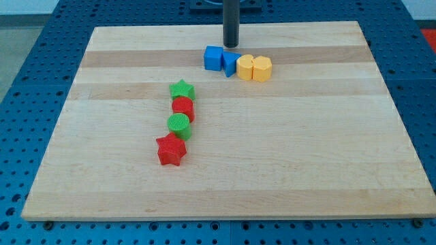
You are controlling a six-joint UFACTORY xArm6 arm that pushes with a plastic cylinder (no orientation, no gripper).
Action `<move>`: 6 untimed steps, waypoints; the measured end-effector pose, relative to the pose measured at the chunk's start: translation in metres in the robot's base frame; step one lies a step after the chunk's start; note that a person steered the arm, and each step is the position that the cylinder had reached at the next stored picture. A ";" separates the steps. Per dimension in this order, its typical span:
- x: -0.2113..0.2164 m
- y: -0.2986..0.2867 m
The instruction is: Slide the blue cube down a bit
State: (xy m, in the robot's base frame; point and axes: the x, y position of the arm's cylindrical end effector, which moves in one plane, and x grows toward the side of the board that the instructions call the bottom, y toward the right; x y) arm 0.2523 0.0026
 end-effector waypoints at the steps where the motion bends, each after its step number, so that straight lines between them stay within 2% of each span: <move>1: 0.000 -0.013; 4: 0.010 -0.037; 6: 0.035 -0.040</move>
